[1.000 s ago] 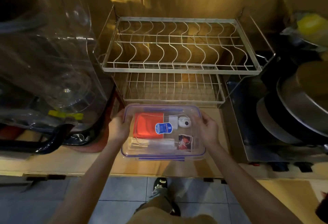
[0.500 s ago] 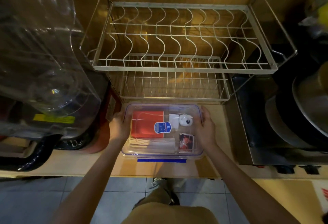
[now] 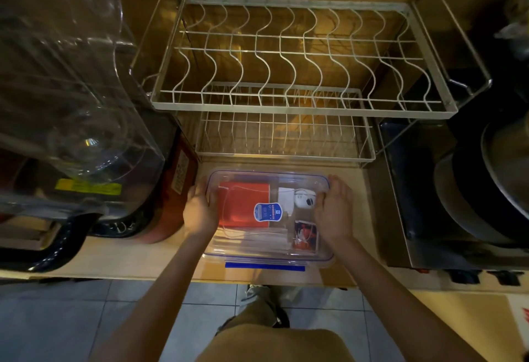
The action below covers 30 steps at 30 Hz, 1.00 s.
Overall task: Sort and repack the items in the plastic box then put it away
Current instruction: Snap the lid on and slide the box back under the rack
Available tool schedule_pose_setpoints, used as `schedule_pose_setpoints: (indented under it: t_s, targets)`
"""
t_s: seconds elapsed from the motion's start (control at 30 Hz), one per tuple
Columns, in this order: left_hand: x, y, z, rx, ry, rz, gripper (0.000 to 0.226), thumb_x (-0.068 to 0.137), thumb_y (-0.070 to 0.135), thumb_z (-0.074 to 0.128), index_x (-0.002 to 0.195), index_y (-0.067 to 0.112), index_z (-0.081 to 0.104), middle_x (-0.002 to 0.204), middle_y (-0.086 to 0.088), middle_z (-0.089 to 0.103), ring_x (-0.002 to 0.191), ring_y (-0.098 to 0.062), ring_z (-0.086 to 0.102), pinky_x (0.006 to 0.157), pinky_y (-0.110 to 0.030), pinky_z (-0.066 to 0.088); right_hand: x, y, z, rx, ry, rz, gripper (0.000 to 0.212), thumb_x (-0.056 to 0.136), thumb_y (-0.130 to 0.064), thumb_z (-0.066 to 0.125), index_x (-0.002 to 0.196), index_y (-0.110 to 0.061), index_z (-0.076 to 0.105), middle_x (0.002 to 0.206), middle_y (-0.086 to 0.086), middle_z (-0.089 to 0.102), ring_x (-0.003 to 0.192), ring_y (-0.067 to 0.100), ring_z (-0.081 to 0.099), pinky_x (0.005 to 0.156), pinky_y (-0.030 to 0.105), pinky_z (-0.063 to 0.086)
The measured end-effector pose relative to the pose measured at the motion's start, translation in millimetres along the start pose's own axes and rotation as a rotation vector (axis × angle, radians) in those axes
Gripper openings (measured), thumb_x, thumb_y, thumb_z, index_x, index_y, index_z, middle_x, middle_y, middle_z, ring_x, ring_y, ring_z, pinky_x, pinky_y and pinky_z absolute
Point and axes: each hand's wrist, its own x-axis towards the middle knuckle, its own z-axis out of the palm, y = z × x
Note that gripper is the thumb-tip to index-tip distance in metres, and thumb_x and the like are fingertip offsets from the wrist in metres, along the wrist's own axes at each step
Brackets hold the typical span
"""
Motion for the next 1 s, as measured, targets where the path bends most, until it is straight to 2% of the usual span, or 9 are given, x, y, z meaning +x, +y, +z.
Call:
schedule_pose_setpoints:
  t_s: [0.1,0.23,0.33,0.4,0.43,0.5,0.6,0.67,1.0]
  targets:
    - [-1,1,0,0.014,0.006,0.0,0.05,0.095,0.033,0.04,0.136,0.005,0.039,0.137,-0.026,0.044,0.125,-0.041,0.043,0.099,-0.044,0.04,12,-23,-1,-0.244,-0.02,-0.207,0.047,0.09,-0.011,0.05,0.136,-0.008,0.039,0.139,0.01,0.046,0.131,0.024,0.038,0.112,0.036,0.029]
    - [-1,0,-1,-0.007,0.008,0.009,0.047,0.096,0.029,0.04,0.136,0.005,0.039,0.136,-0.027,0.046,0.126,-0.04,0.043,0.1,-0.041,0.038,36,-57,13,-0.304,-0.306,-0.461,0.038,0.097,-0.029,0.04,0.128,-0.008,0.049,0.126,0.011,0.057,0.116,0.026,0.052,0.097,0.036,0.039]
    - [1,0,-1,-0.022,0.016,0.01,0.044,0.096,0.028,0.041,0.134,0.006,0.043,0.132,-0.027,0.049,0.123,-0.04,0.045,0.098,-0.04,0.039,54,-72,24,-0.46,-0.487,-0.462,0.054,0.093,-0.054,0.035,0.115,-0.01,0.056,0.112,0.011,0.065,0.102,0.027,0.06,0.083,0.036,0.047]
    - [1,0,0,-0.021,0.028,0.021,0.042,0.096,0.027,0.04,0.132,0.007,0.045,0.129,-0.026,0.052,0.119,-0.04,0.048,0.096,-0.039,0.04,62,-73,28,-0.556,-0.543,-0.405,0.062,0.088,-0.066,0.031,0.097,-0.01,0.058,0.101,0.011,0.067,0.096,0.028,0.062,0.073,0.033,0.044]
    - [1,0,1,-0.021,0.031,0.02,0.041,0.097,0.028,0.039,0.132,0.007,0.045,0.129,-0.026,0.052,0.119,-0.039,0.048,0.095,-0.039,0.04,64,-72,29,-0.582,-0.54,-0.393,0.063,0.086,-0.068,0.03,0.095,-0.012,0.057,0.098,0.011,0.068,0.095,0.028,0.062,0.07,0.032,0.042]
    - [1,-1,1,-0.027,0.031,0.01,0.042,0.097,0.027,0.039,0.133,0.007,0.044,0.13,-0.027,0.05,0.12,-0.039,0.047,0.097,-0.04,0.039,62,-70,30,-0.615,-0.479,-0.417,0.069,0.087,-0.068,0.028,0.114,-0.012,0.054,0.107,0.012,0.066,0.097,0.029,0.062,0.07,0.033,0.041]
    - [-1,0,1,-0.047,0.016,-0.019,0.044,0.097,0.027,0.038,0.135,0.007,0.041,0.134,-0.028,0.046,0.123,-0.041,0.045,0.101,-0.041,0.038,55,-67,30,-0.605,-0.383,-0.485,0.074,0.088,-0.066,0.028,0.132,-0.009,0.043,0.131,0.013,0.053,0.118,0.028,0.051,0.091,0.036,0.042]
    - [-3,0,1,-0.057,0.011,-0.028,0.045,0.097,0.028,0.038,0.136,0.007,0.04,0.135,-0.028,0.044,0.124,-0.04,0.044,0.103,-0.041,0.037,52,-64,31,-0.531,-0.355,-0.524,0.071,0.088,-0.064,0.032,0.129,-0.008,0.046,0.132,0.011,0.049,0.124,0.026,0.043,0.1,0.036,0.037]
    - [-2,-4,3,-0.069,0.006,-0.04,0.046,0.097,0.031,0.037,0.136,0.007,0.04,0.137,-0.025,0.043,0.127,-0.039,0.043,0.105,-0.043,0.038,48,-61,35,-0.403,-0.249,-0.565,0.056,0.086,-0.051,0.051,0.1,0.002,0.065,0.1,0.012,0.059,0.099,0.026,0.053,0.092,0.037,0.04]
